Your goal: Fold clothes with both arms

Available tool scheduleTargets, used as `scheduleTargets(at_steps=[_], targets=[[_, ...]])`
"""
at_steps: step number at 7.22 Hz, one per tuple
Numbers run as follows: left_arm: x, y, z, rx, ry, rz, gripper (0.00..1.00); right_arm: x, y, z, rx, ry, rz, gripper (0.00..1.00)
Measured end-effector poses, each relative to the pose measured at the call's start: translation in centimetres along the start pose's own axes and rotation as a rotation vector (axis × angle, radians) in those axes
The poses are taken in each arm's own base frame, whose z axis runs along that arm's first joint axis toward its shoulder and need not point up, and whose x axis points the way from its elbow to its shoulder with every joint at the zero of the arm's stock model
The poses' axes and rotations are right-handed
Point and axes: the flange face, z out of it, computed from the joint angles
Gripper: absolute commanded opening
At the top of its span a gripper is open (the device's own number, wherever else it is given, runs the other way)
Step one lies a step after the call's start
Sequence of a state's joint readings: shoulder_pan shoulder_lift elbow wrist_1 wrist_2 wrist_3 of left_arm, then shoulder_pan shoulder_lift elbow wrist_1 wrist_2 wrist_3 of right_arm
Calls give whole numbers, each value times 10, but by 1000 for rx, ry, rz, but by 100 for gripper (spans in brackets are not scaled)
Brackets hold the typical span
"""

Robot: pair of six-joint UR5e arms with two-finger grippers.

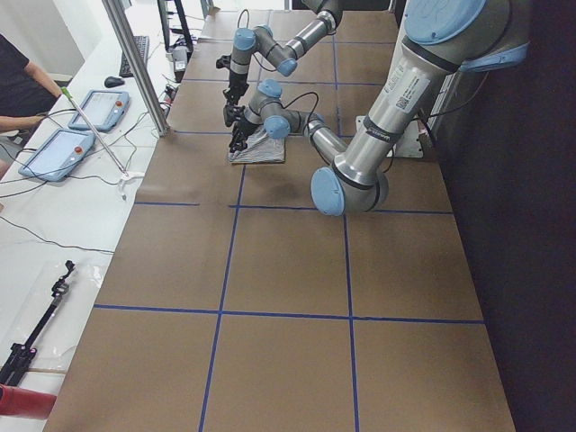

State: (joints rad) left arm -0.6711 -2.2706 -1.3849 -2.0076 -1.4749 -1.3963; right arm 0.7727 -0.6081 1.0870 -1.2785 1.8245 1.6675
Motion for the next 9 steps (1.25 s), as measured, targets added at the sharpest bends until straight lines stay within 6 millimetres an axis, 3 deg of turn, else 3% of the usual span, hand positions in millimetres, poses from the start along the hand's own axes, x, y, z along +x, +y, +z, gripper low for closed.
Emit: scheduleTargets(at_steps=[2,3,4,6,8,9], targets=[[-6,-13,-14,5,40,8,100,11,-25,-6,-4,-13,-37,100],[-25,-25,-29,-10,63,55,100,31,-41,-11,-24,-18,-53,100],[-57,-48,-47,-33,82,145,100,69,-70,-15,-56,-18,-97,100],[-154,-124,-71,-105,88,382,100,182,-169,-37,-113,-17,-260,100],[-293,-217,-97,-161,72,606,100,315,-282,-75,-146,-32,-432,100],[-371,-259,-110,-190,66,687,100,376,-328,-98,-145,-33,-507,100]])
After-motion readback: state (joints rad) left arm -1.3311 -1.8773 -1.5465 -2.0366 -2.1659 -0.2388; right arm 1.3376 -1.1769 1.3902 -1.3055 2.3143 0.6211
